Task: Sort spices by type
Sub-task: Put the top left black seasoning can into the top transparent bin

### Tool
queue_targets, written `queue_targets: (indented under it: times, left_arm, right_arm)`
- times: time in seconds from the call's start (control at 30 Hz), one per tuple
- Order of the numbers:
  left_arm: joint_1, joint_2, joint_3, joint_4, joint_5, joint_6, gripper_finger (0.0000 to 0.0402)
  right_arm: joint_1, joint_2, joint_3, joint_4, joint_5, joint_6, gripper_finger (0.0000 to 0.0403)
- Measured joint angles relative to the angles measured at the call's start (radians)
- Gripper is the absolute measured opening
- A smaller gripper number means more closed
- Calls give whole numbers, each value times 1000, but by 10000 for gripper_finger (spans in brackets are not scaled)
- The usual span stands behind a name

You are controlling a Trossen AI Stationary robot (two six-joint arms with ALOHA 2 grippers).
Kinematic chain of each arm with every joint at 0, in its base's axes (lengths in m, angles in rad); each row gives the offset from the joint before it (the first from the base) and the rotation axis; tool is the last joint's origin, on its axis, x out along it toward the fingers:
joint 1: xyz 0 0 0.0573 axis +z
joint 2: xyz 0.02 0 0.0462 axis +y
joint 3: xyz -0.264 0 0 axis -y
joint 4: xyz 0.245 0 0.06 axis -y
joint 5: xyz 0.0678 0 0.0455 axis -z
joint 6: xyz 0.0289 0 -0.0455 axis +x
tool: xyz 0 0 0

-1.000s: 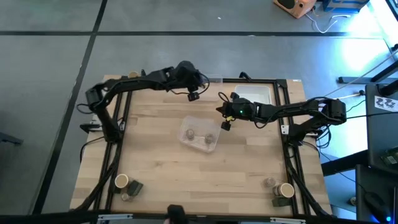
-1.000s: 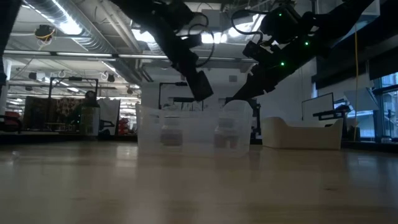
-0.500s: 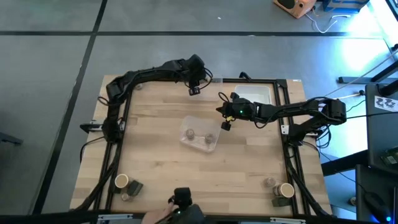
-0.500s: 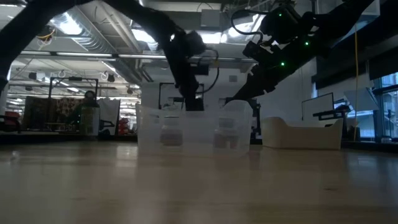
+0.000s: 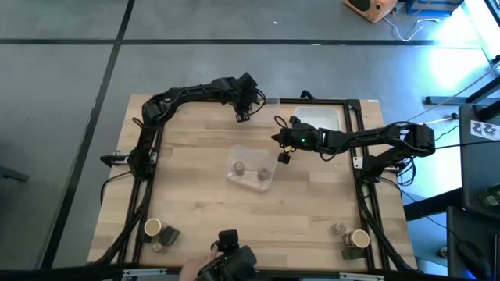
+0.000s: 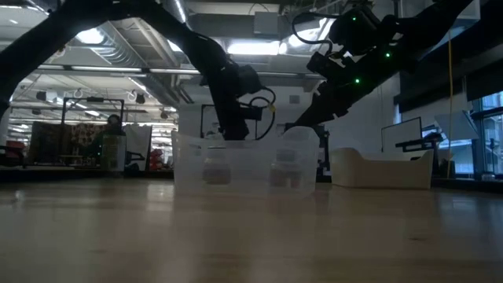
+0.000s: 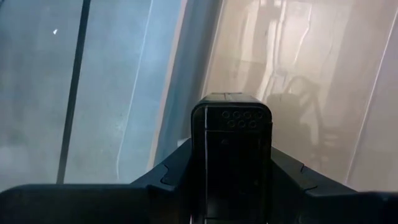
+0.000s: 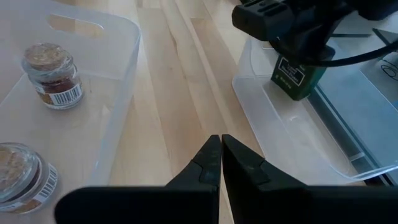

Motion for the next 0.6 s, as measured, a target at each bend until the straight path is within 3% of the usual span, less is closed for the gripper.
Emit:
queue_targets:
  times: [0.2, 0.6]
  left_arm:
    - [-2, 0, 0, 2, 0, -3, 131]
    - [-11, -10, 0, -24, -23, -7, 211]
  right_arm:
    - [0, 0, 0, 0, 0, 0, 17]
    - [0, 0, 0, 0, -1, 0, 17]
